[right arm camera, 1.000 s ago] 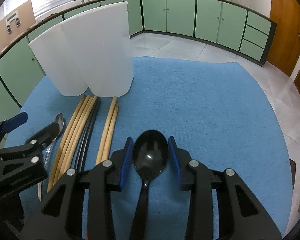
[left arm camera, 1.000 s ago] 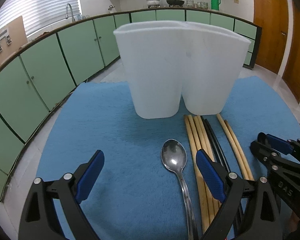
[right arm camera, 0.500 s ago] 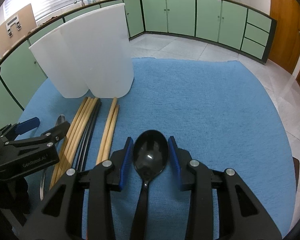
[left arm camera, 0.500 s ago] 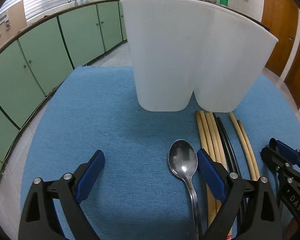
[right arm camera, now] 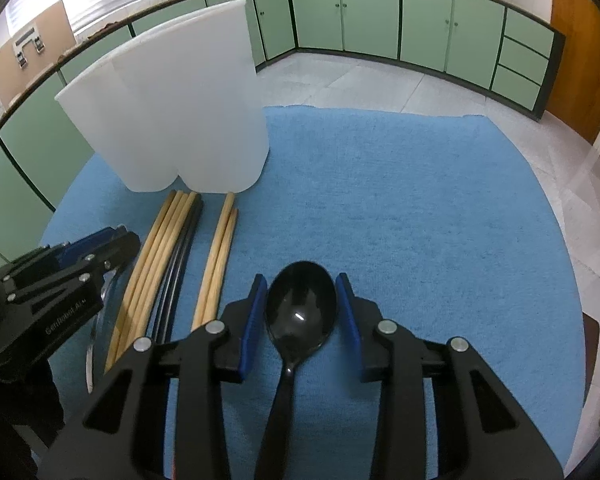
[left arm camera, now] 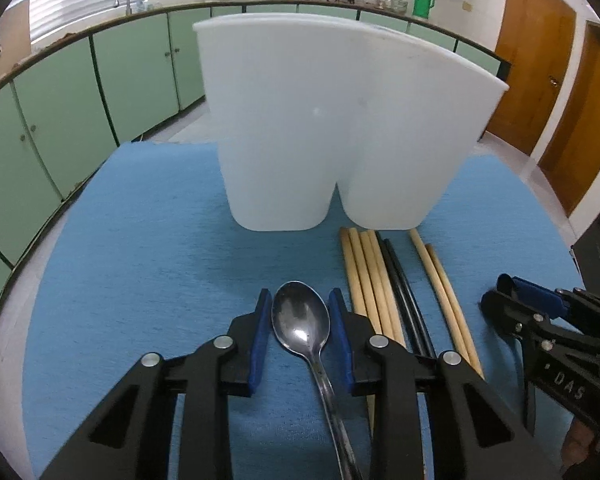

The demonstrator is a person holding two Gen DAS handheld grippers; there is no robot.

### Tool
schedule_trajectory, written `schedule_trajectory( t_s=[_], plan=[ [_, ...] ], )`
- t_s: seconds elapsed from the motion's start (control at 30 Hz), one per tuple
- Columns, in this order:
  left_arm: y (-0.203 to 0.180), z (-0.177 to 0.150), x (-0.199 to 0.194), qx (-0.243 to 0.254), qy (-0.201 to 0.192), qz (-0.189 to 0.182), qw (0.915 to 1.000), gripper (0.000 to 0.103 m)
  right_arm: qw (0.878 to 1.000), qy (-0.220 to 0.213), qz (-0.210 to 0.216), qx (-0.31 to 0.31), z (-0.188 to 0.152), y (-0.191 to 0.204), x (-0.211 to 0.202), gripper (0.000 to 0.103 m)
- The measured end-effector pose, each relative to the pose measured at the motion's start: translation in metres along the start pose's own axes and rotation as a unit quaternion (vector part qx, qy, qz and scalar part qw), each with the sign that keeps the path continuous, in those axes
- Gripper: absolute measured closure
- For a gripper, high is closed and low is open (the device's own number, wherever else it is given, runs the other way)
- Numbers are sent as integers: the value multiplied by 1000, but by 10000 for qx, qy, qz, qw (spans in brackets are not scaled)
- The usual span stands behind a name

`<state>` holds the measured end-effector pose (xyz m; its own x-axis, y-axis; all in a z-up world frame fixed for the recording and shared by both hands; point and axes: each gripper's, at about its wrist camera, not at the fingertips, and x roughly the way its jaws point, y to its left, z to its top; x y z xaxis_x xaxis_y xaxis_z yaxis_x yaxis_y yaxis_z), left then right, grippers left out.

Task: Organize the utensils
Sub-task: 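Close the right gripper on the black spoon while the left gripper grasps the metal spoon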

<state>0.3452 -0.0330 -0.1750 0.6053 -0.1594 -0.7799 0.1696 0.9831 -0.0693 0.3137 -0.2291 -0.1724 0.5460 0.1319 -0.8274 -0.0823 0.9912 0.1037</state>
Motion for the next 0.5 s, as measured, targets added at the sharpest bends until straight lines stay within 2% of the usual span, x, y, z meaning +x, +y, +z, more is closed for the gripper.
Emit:
schedule_trajectory(
  t_s=[0.2,0.33,0.5],
  plan=[
    [11,-13,-38,17,-721,-126,9973,74,9970,-724,222,185,-5,-7,-23,69],
    [15,-22,-79,119,-1507,-27,9885,74,9904,-1342,341,43,-5,-6,-48,69],
    [10,-27,-112,249,-2098,17,9774,75,9825,-1775,560,-112,6,-8,-68,69]
  ],
)
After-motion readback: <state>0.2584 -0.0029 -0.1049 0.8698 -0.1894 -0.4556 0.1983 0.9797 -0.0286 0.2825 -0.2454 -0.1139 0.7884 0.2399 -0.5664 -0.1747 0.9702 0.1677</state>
